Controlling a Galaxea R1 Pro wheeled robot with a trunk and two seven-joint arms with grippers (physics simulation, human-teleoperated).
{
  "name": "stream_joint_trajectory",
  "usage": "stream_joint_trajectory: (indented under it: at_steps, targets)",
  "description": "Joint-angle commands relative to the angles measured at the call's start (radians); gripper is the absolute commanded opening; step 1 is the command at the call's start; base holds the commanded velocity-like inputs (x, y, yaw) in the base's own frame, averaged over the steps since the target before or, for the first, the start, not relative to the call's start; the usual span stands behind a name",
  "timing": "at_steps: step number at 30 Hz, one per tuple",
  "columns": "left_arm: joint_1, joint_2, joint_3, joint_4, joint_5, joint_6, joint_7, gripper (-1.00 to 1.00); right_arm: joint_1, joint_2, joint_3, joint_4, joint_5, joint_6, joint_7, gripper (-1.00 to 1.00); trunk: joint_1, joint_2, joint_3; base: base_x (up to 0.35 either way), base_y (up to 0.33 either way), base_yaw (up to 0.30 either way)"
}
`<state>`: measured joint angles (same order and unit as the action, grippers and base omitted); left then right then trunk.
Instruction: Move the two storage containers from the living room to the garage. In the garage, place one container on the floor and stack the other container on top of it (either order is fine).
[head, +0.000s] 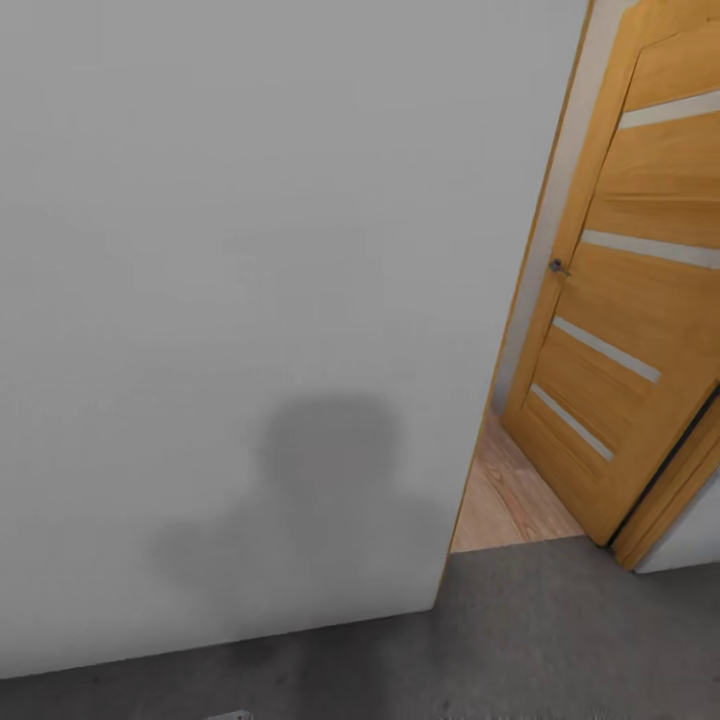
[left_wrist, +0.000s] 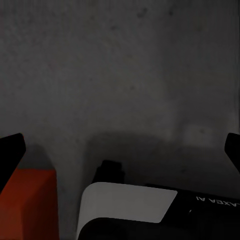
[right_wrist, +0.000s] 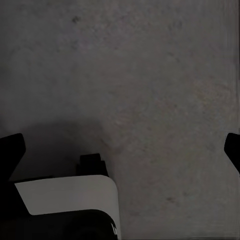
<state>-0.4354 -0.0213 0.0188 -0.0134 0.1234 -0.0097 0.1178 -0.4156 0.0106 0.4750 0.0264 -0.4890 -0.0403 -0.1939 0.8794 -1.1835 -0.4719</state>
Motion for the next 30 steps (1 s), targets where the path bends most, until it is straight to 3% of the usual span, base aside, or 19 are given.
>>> stream_joint_trajectory:
  at_steps: [1,17,30]
  targets:
    - [0.0,0.0,0.001,0.0,0.008,-0.001,0.002,1.0,-0.001,0.001,0.008,0.003,-0.01,-0.004,-0.001,1.0,0.0,-0.001,-0.001,0.0,0.0,-0.266]
    - [0.0,0.0,0.001,0.0,0.008,-0.001,0.002,1.0,-0.001,0.002,0.008,0.003,-0.01,-0.004,-0.001,1.0,0.0,-0.001,-0.001,0.0,0.0,-0.264]
    - [0.0,0.0,0.001,0.0,0.008,-0.001,0.002,1.0,-0.002,0.002,0.008,0.003,-0.01,-0.004,-0.001,1.0,0.0,-0.001,0.013,0.0,0.0,-0.199]
